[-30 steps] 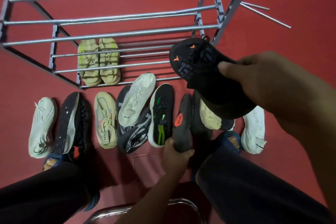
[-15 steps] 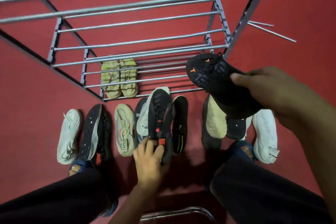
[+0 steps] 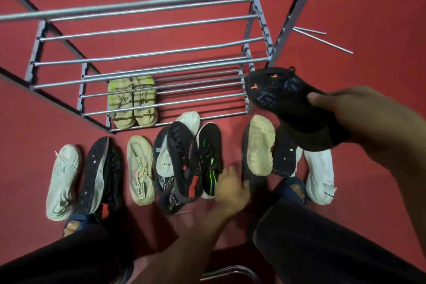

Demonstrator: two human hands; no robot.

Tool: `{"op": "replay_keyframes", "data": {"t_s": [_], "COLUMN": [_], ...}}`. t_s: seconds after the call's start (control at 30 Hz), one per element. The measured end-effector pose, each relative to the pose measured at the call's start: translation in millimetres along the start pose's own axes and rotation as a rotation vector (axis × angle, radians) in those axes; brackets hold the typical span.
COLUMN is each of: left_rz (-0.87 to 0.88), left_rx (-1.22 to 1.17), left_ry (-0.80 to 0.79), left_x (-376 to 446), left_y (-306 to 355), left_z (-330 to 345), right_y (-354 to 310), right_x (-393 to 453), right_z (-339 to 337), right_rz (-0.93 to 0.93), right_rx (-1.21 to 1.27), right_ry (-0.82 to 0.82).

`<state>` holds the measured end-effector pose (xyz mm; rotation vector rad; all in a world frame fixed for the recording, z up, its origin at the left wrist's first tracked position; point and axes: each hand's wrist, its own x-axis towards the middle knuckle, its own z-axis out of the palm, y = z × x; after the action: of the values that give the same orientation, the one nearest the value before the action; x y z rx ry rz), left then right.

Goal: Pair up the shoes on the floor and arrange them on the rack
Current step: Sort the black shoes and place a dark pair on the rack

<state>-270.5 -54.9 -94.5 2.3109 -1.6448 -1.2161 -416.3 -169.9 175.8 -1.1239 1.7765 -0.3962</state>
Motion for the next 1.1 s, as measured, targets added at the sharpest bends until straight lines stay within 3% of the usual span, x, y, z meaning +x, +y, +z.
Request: {"op": "replay_keyframes", "data": {"t_s": [0.07,0.2,0.3,0.47,0.53,0.6,0.67,0.7,0.77,0.83,0.9,1.0,1.1], "left_rz": [-0.155,-0.377,-0.442,-0.570,-0.456,-0.189,-0.002,0.040,0.061,0.123,0.162,0.141,0.097], "left_rx": [-0.253,-0.443,-0.527,-0.931,-0.781,-0.344,0.165,0.342,0.536,0.594,0.575,0.437,0.079], "left_ry": [-0.097,-0.261,-0.256,-0.208,0.059,0.378,0.560,0.562,0.343,0.064,-0.009,0.068,0.194], "left_x": [21.1,49.6,59.7,64.6,62.7,59.8,51.1,48.2,43.1,38.1,34.9,30.6,28.2], "left_y": [14.4,22.1,22.7,35.5,39.7,24.0,-3.7,-20.5,-48.8,-73.6,-82.6,-65.3,-29.5], "left_z": [21.1,55.5,75.2,80.2,67.7,53.2,37.1,31.6,24.8,26.1,25.2,16.9,5.7], "right_y": [10.2,23.5,26.2,31.3,31.7,29.7,25.9,24.3,20.9,17.3,15.5,16.4,20.3], "right_x": [4.6,9.9,11.1,13.6,15.1,15.1,12.5,12.1,12.6,10.7,9.8,13.0,17.1], "right_z": [-9.2,-16.0,-20.1,-24.6,-23.4,-22.0,-19.0,-16.3,-11.6,-7.4,-6.2,-9.9,-13.4], "right_rz": [0.024,0.020,0.002,0.016,0.029,0.024,0.001,-0.015,-0.036,-0.041,-0.035,0.015,0.069], "right_rx": [0.041,0.047,0.071,0.098,0.076,0.046,0.033,0.029,0.020,0.011,0.006,0.017,-0.012], "right_ry": [0.030,0.068,0.048,0.048,0.054,0.052,0.046,0.042,0.029,0.003,-0.038,-0.065,-0.067]}}
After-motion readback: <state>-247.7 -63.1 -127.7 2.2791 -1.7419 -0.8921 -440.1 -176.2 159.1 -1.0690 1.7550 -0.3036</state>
